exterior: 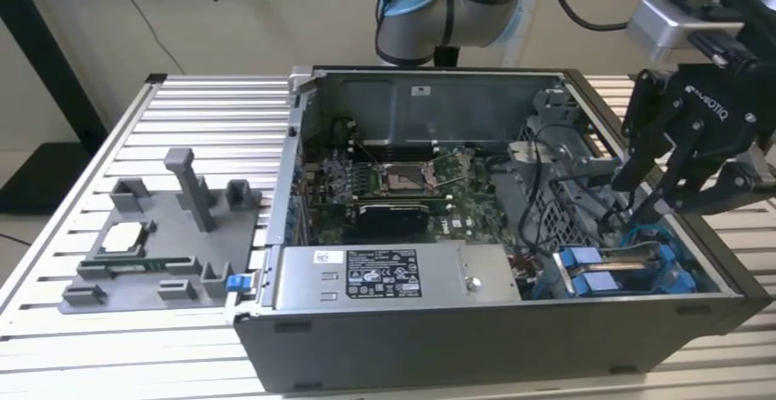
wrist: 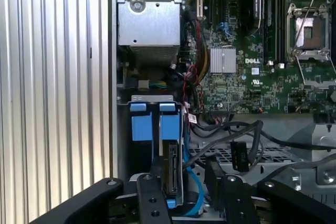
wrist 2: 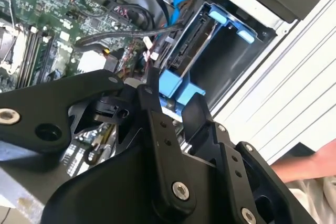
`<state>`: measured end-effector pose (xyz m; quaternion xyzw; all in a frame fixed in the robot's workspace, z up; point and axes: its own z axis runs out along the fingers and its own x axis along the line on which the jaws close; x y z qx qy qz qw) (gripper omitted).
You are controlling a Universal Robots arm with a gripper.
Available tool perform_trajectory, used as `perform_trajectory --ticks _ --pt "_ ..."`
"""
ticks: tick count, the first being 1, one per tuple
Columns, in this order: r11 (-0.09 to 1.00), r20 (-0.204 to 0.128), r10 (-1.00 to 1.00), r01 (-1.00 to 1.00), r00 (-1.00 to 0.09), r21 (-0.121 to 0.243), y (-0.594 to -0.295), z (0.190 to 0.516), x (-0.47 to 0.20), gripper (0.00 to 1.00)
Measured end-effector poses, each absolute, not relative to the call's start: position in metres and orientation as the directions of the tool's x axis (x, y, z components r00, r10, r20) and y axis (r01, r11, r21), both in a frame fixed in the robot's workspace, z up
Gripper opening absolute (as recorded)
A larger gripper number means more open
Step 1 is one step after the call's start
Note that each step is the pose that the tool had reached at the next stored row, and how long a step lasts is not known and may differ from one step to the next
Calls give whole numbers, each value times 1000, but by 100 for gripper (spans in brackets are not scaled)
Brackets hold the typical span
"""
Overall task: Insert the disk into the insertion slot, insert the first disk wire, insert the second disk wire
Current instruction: 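Insert the disk into the insertion slot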
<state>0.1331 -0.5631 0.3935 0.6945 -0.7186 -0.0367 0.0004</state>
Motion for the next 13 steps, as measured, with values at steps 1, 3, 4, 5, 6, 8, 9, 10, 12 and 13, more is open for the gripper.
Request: perform_trajectory --ticks 1,3,4,5,6,8,9,10,12,13 --pt "33 -51 -998 -998 -35 53 -560 394 132 100" --pt "32 -53 -998 -998 -35 53 -556 396 132 100" --pt "32 -54 -998 -998 -35 53 -555 397 132 100" --pt "32 -55 -998 -998 -35 53 -554 398 131 100" --pt "32 -56 -998 -998 -35 53 -552 399 131 100" --pt "32 -57 -998 -998 -35 54 -548 399 130 100" --pt "32 -57 -998 -998 -35 54 -544 399 129 100" --pt "32 -57 -998 -998 -35 53 -540 399 128 100" --pt "32 -57 -998 -998 -35 53 -533 399 126 100" --pt "32 -57 -998 -998 -35 52 -531 398 123 100"
